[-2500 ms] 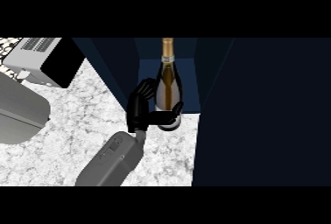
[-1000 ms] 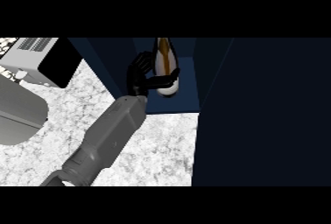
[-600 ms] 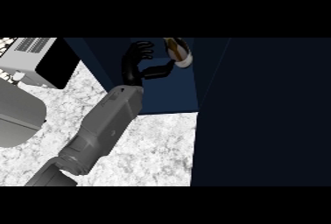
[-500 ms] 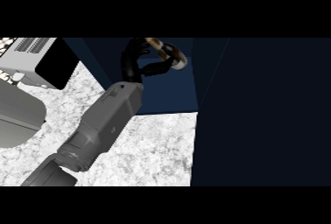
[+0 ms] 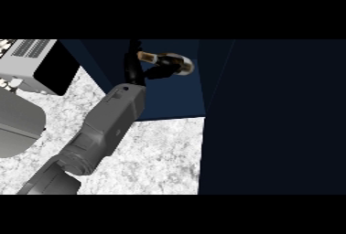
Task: Pick up the wine, place it into the cabinet and close the cabinet
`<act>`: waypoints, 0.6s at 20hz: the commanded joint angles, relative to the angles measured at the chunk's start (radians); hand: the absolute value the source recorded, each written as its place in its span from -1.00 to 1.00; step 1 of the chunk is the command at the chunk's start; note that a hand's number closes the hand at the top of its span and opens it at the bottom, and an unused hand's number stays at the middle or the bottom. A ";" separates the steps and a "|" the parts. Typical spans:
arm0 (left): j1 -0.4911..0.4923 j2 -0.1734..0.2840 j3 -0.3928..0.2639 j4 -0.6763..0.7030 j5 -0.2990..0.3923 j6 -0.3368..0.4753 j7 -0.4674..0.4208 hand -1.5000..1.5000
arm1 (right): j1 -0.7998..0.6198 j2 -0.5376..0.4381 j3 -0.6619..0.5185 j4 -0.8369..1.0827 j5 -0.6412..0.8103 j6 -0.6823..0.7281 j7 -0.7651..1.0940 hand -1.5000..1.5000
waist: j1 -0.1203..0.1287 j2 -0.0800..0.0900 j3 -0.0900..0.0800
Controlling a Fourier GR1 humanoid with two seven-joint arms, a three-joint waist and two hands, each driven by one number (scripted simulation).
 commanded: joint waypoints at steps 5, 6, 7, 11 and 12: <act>-0.015 0.078 0.016 0.058 -0.021 -0.030 -0.010 -1.00 | 0.037 -0.005 -0.007 -0.141 -0.084 -0.007 0.056 -1.00 | 0.006 0.008 -0.003; 0.001 0.057 0.021 0.060 -0.021 -0.014 -0.050 -1.00 | 0.023 0.006 -0.002 -0.096 -0.091 -0.001 0.027 -1.00 | 0.002 0.013 -0.003; -0.014 0.053 0.022 0.060 -0.023 -0.021 -0.023 -1.00 | 0.065 -0.012 -0.009 -0.158 -0.096 0.009 0.041 -1.00 | 0.000 0.007 -0.003; -0.047 0.058 0.022 0.032 -0.037 -0.083 -0.032 -1.00 | 0.051 -0.012 0.007 -0.148 -0.096 0.003 0.064 -1.00 | 0.014 0.004 -0.003; -0.034 0.087 0.020 0.016 -0.040 -0.136 -0.056 -1.00 | 0.010 -0.007 -0.004 -0.139 -0.090 -0.008 0.072 -1.00 | 0.020 0.005 -0.004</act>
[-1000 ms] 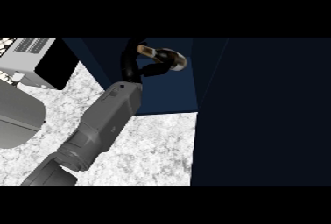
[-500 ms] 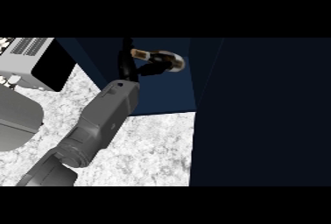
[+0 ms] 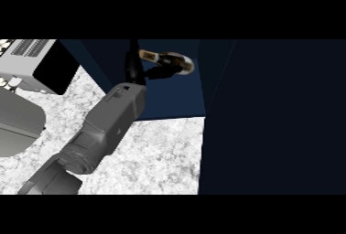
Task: Pick up the wine, place it into the cabinet and close the cabinet
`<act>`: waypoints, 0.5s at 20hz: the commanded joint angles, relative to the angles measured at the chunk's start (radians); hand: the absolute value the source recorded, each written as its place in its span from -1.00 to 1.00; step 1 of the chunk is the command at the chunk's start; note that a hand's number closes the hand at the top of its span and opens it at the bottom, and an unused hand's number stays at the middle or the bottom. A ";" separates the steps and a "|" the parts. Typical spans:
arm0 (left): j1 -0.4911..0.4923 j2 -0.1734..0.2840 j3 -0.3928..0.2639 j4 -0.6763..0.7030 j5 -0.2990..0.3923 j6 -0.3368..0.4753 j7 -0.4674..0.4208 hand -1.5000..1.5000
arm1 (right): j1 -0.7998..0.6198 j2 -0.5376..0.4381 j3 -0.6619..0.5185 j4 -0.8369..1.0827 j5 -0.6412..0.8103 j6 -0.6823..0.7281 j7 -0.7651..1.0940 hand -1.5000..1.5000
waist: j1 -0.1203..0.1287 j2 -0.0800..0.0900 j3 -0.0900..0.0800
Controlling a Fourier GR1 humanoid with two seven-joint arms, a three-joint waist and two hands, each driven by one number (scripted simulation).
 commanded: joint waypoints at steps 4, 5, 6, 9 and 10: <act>0.037 0.031 0.020 -0.035 -0.012 -0.099 -0.126 -1.00 | 0.055 -0.010 -0.006 -0.153 -0.098 -0.002 0.051 -1.00 | 0.016 -0.003 -0.002; 0.006 0.043 0.017 -0.044 -0.020 -0.100 -0.087 -1.00 | 0.060 -0.023 -0.033 -0.145 -0.107 0.007 0.049 -1.00 | 0.029 -0.009 -0.001; -0.031 0.066 0.028 -0.045 -0.009 -0.133 -0.055 -1.00 | 0.054 -0.022 -0.031 -0.183 -0.116 -0.006 0.078 -1.00 | 0.019 -0.006 -0.001; 0.077 0.063 0.050 -0.104 0.007 -0.236 -0.149 -1.00 | 0.120 -0.012 0.006 -0.171 -0.081 0.008 0.027 -1.00 | 0.034 -0.014 -0.001; 0.063 0.017 0.054 -0.124 0.006 -0.185 -0.142 -1.00 | 0.107 -0.022 -0.072 -0.149 -0.130 0.008 0.016 -1.00 | 0.044 -0.016 0.000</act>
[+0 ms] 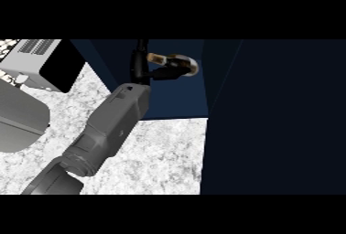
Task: Pick up the wine, place it into the cabinet and close the cabinet
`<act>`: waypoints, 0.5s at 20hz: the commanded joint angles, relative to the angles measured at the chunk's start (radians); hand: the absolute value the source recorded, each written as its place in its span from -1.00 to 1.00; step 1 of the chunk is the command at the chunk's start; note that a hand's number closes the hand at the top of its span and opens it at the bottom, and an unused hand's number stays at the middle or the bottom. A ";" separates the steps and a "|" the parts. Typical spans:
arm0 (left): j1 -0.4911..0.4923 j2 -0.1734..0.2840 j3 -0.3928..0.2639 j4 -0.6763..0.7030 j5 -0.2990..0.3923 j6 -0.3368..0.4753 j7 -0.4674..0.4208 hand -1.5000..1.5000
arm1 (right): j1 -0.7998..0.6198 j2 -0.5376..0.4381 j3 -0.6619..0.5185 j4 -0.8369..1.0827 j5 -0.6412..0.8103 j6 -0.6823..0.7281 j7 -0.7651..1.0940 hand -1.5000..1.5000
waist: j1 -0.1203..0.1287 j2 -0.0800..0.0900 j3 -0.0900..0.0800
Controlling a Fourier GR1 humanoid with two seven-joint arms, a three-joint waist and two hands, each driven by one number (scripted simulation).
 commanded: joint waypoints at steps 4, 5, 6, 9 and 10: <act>0.065 -0.020 0.015 -0.136 -0.007 -0.031 -0.051 -1.00 | -0.032 0.011 0.005 -0.134 -0.056 -0.054 0.111 -1.00 | 0.046 -0.014 0.000; 0.094 0.036 0.015 -0.134 -0.011 -0.072 -0.055 -1.00 | 0.040 -0.020 -0.006 -0.211 -0.086 -0.032 0.126 -1.00 | 0.039 -0.015 0.000; 0.087 0.033 0.012 -0.161 -0.016 -0.073 -0.035 -1.00 | 0.019 0.000 0.012 -0.181 -0.066 -0.046 0.117 -1.00 | 0.042 -0.015 0.000; 0.109 -0.005 0.007 -0.247 -0.010 -0.052 0.011 -1.00 | 0.032 -0.009 0.018 -0.211 -0.061 -0.050 0.123 -1.00 | 0.046 -0.020 0.000; 0.165 0.013 -0.005 -0.263 -0.024 -0.077 -0.029 -1.00 | -0.025 0.016 0.043 -0.207 -0.039 -0.090 0.169 -1.00 | 0.054 -0.018 -0.001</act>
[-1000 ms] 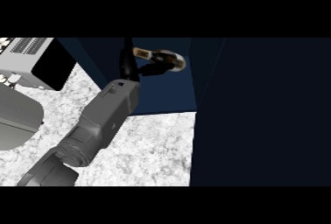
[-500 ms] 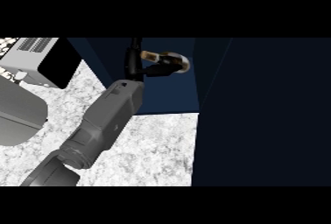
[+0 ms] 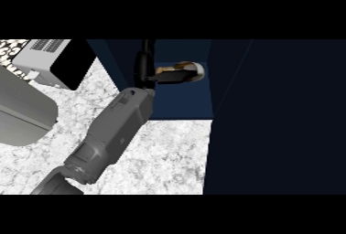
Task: Pick up the wine, place it into the cabinet and close the cabinet
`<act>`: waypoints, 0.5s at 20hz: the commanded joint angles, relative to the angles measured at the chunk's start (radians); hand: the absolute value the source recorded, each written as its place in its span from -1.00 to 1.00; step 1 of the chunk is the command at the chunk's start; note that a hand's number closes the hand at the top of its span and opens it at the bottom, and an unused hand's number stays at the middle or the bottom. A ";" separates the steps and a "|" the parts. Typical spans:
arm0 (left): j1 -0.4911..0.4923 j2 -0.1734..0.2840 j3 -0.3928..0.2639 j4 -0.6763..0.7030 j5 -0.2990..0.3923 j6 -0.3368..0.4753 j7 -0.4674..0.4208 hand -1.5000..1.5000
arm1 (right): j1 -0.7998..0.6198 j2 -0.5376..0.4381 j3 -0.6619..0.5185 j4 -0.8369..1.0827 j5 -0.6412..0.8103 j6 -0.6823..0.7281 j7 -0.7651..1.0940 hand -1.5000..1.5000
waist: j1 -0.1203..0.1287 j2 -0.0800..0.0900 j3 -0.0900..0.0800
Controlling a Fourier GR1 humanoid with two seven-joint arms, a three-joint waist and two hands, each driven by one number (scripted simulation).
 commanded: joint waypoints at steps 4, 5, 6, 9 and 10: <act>0.142 0.013 -0.043 -0.232 -0.024 0.009 0.036 -1.00 | 0.086 -0.023 0.027 -0.235 -0.038 -0.019 0.099 -1.00 | 0.019 -0.012 -0.001; 0.175 0.011 -0.052 -0.267 -0.028 0.003 0.041 -1.00 | 0.076 -0.047 -0.016 -0.225 -0.069 -0.002 0.095 -1.00 | 0.018 -0.008 0.000; 0.198 0.024 -0.076 -0.315 -0.041 0.025 0.079 -1.00 | 0.052 -0.048 -0.040 -0.205 -0.074 -0.005 0.089 -1.00 | 0.025 -0.010 0.000; 0.263 0.065 -0.090 -0.420 -0.038 0.000 0.133 -1.00 | 0.071 -0.031 -0.023 -0.214 -0.065 -0.018 0.058 -1.00 | 0.018 -0.009 0.000; 0.326 0.033 -0.126 -0.486 -0.051 0.022 0.116 -1.00 | 0.051 -0.051 -0.058 -0.204 -0.079 -0.015 0.082 -1.00 | 0.030 -0.012 0.000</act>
